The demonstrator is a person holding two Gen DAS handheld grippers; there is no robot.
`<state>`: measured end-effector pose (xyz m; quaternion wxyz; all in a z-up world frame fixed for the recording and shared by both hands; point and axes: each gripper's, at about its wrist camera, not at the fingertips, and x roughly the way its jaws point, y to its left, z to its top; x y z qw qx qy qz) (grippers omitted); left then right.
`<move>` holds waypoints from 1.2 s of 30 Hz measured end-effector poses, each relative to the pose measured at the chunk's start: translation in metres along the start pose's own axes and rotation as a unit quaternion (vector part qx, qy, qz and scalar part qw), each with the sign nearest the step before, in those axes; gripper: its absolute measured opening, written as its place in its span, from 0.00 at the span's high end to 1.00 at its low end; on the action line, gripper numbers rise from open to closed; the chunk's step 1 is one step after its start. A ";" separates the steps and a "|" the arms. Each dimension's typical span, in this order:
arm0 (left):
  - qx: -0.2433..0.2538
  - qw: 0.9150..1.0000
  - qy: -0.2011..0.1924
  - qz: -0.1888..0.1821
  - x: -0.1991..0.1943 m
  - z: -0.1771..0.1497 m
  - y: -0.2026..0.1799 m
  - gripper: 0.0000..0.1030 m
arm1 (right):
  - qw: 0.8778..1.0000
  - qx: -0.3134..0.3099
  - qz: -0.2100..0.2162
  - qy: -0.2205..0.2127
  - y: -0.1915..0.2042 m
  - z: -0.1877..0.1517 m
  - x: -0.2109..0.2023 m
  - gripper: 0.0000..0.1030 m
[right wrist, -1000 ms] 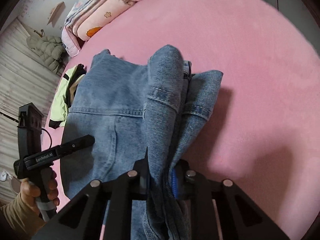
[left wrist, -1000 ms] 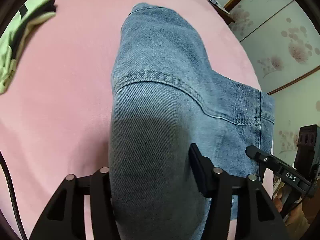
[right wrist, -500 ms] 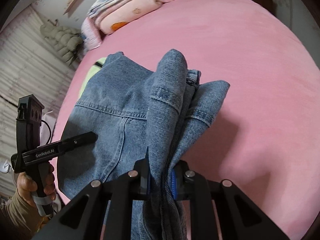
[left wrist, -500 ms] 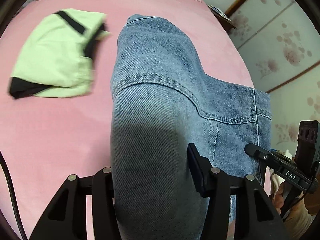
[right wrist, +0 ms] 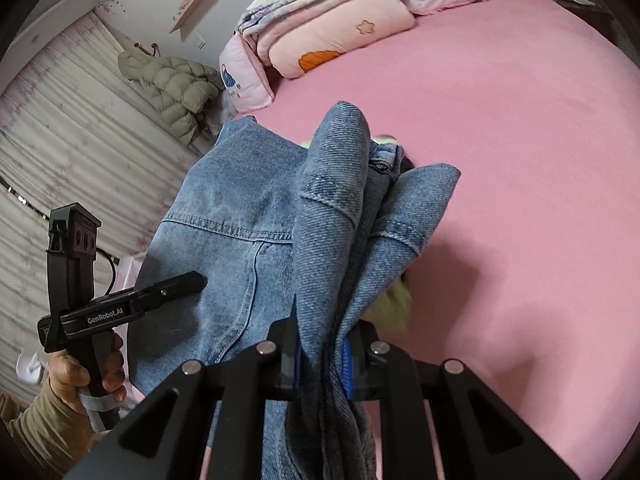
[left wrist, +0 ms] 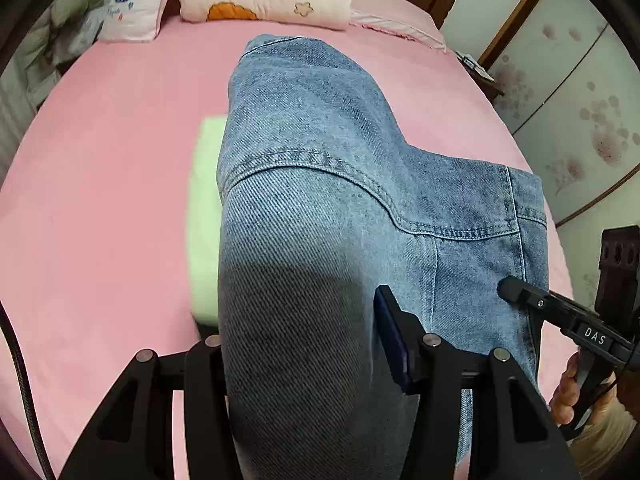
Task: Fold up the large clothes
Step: 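Lift the denim bundle with both tools and carry it over the green shirt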
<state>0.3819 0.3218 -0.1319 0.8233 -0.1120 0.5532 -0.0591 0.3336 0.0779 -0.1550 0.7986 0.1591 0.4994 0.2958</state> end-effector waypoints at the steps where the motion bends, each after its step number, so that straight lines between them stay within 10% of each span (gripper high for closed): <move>1: 0.003 1.000 -0.004 0.000 0.008 0.012 0.013 0.51 | 1.000 -0.004 -0.002 -0.004 0.003 0.010 0.014 0.87; 15: -0.046 0.998 -0.017 -0.025 0.138 0.056 0.107 0.38 | 0.995 -0.030 -0.091 0.025 -0.032 0.064 0.151 0.86; 22: -0.066 0.998 -0.010 -0.017 0.164 0.047 0.114 0.11 | 0.994 -0.001 -0.103 0.024 -0.058 0.057 0.167 0.78; 36: -0.052 0.995 -0.030 0.074 0.133 0.022 0.089 0.01 | 0.984 -0.048 -0.174 -0.004 -0.034 0.042 0.125 0.55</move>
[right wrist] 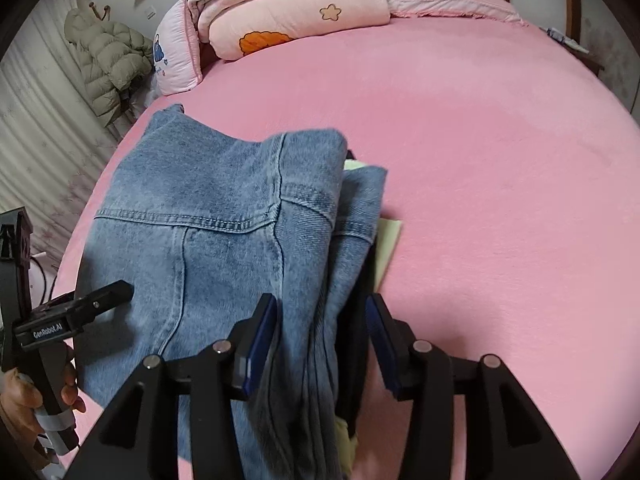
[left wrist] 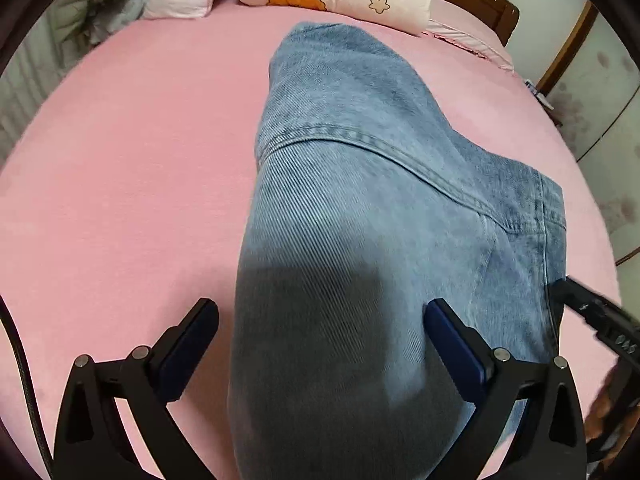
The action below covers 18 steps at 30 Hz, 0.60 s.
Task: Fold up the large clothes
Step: 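Lift the denim bundle with both tools and carry it over the green shirt, then lower the denim bundle onto the folded green shirt and open both tools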
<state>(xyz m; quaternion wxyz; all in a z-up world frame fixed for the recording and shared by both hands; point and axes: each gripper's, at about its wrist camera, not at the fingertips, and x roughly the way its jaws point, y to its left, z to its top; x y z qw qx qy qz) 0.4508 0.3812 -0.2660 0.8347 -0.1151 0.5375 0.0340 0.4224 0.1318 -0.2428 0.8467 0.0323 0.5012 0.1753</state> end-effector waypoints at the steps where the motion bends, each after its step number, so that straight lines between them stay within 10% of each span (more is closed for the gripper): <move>1: 0.003 1.000 0.000 0.003 -0.008 -0.003 -0.003 0.01 | 1.000 -0.006 -0.005 -0.003 0.002 -0.003 -0.010 0.55; 18: 0.036 0.999 -0.035 0.006 -0.247 -0.108 -0.133 0.01 | 1.000 -0.010 0.015 -0.012 0.003 -0.074 -0.229 0.55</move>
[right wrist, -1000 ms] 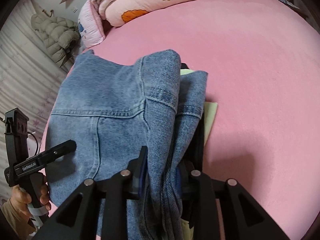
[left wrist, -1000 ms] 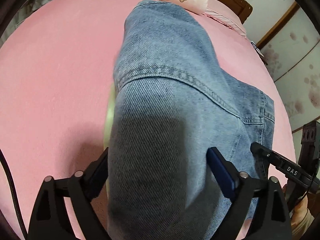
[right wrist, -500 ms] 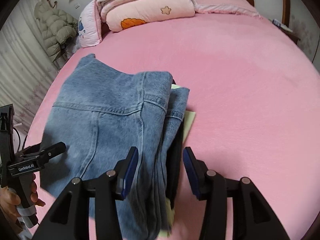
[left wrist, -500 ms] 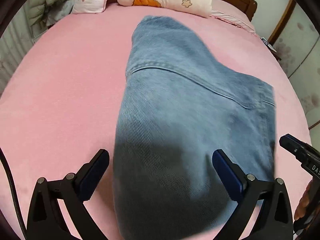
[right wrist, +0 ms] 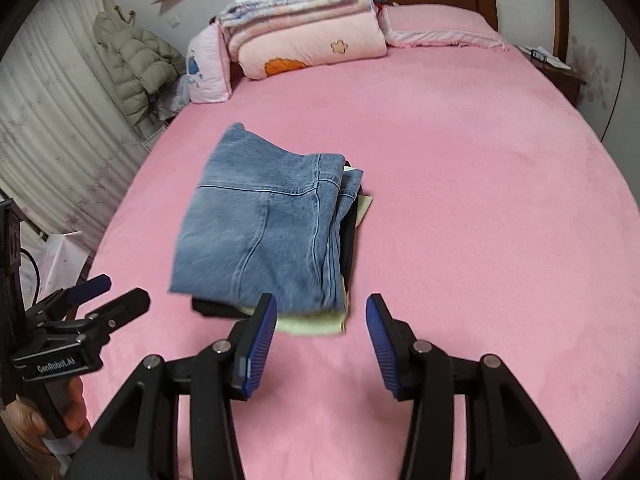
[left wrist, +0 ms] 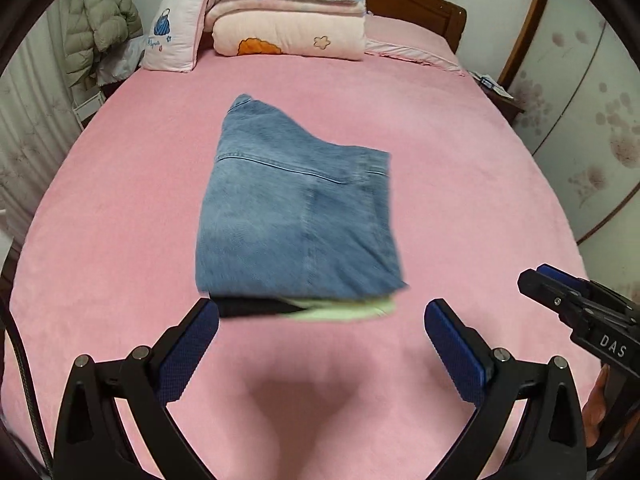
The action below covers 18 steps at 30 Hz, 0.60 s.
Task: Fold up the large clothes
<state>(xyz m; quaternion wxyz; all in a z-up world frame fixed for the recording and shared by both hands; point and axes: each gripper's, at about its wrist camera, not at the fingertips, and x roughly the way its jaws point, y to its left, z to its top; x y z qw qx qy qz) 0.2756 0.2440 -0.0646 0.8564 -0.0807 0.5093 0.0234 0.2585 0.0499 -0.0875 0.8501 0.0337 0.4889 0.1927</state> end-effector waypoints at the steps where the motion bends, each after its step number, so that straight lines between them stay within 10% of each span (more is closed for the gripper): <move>1: -0.002 1.000 -0.002 0.003 -0.015 -0.005 -0.008 0.01 | 1.000 0.000 0.002 -0.003 -0.001 -0.005 -0.015 0.55; 18: -0.029 0.999 -0.038 0.000 -0.213 -0.120 -0.129 0.01 | 0.999 -0.024 -0.015 -0.016 -0.037 -0.128 -0.231 0.54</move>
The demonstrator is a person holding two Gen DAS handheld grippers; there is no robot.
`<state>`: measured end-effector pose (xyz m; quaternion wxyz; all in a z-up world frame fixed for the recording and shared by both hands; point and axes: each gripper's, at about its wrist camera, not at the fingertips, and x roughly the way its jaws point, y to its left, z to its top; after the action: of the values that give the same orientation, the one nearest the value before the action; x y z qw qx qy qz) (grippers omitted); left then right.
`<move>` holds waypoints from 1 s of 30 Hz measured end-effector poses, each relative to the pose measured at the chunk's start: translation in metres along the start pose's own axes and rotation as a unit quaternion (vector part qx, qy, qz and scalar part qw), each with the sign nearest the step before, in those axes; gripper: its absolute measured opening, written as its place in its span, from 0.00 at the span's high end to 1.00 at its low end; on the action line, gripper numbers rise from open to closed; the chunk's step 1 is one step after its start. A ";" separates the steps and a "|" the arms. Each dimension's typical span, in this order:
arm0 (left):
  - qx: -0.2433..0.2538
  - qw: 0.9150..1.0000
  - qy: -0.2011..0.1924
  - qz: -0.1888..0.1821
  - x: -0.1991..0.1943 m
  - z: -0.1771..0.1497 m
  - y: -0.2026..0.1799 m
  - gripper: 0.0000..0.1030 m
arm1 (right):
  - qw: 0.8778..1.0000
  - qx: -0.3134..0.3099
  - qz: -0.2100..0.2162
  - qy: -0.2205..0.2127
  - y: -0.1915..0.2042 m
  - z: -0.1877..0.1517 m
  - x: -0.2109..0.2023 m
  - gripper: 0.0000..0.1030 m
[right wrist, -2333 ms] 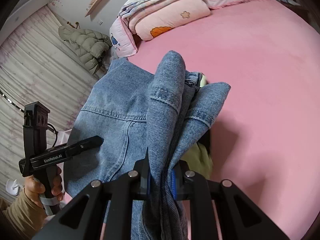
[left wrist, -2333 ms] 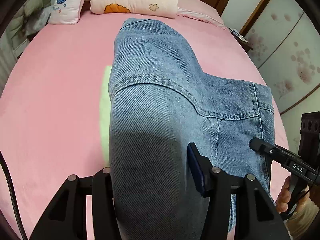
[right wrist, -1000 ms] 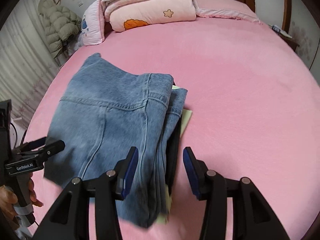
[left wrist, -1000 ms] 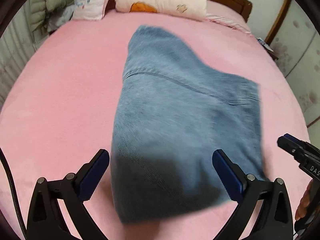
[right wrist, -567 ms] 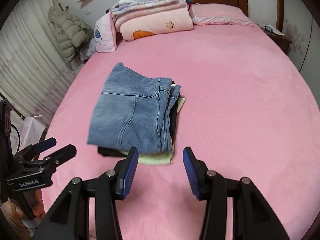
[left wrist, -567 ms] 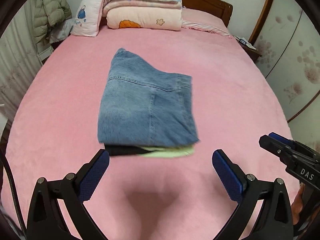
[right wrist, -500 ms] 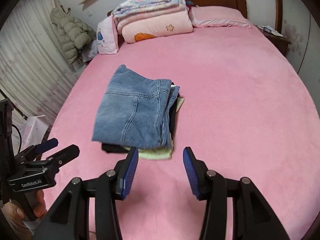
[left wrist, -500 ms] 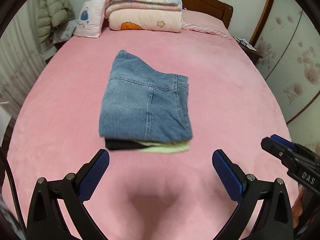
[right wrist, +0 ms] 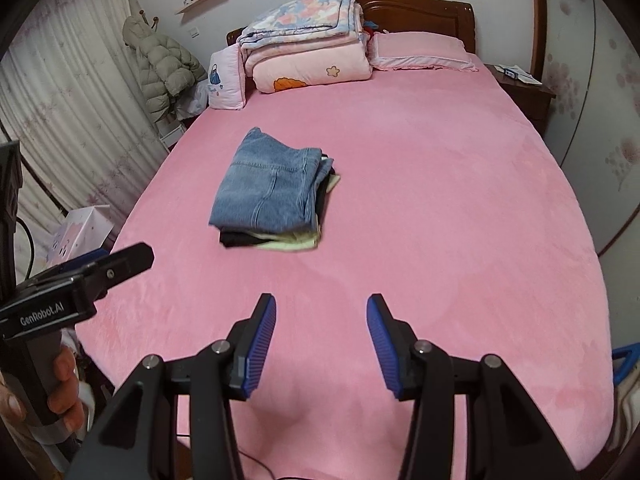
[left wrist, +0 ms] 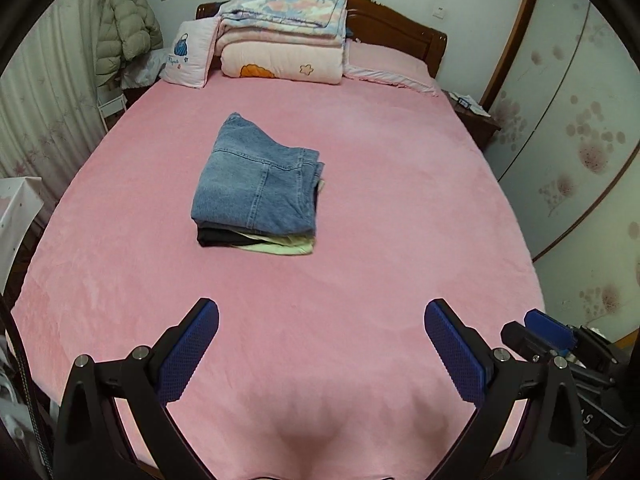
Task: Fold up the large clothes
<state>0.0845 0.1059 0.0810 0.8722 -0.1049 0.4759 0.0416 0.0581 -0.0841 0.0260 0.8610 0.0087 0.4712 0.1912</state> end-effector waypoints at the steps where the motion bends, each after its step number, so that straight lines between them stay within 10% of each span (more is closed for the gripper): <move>1: 0.001 1.000 -0.003 0.004 -0.008 -0.007 -0.006 0.01 | 1.000 -0.002 -0.005 -0.002 -0.001 -0.005 -0.007 0.54; 13: 0.041 0.998 -0.022 0.042 -0.055 -0.082 -0.066 0.01 | 0.998 -0.005 -0.057 -0.040 -0.017 -0.058 -0.079 0.54; 30: 0.050 0.997 -0.018 0.052 -0.066 -0.097 -0.094 0.01 | 0.997 0.011 -0.062 -0.049 -0.036 -0.074 -0.091 0.54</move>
<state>-0.0150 -0.0052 0.0992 0.8815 -0.0354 0.4663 0.0653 -0.0346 -0.1603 0.0519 0.8931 -0.0016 0.4301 0.1320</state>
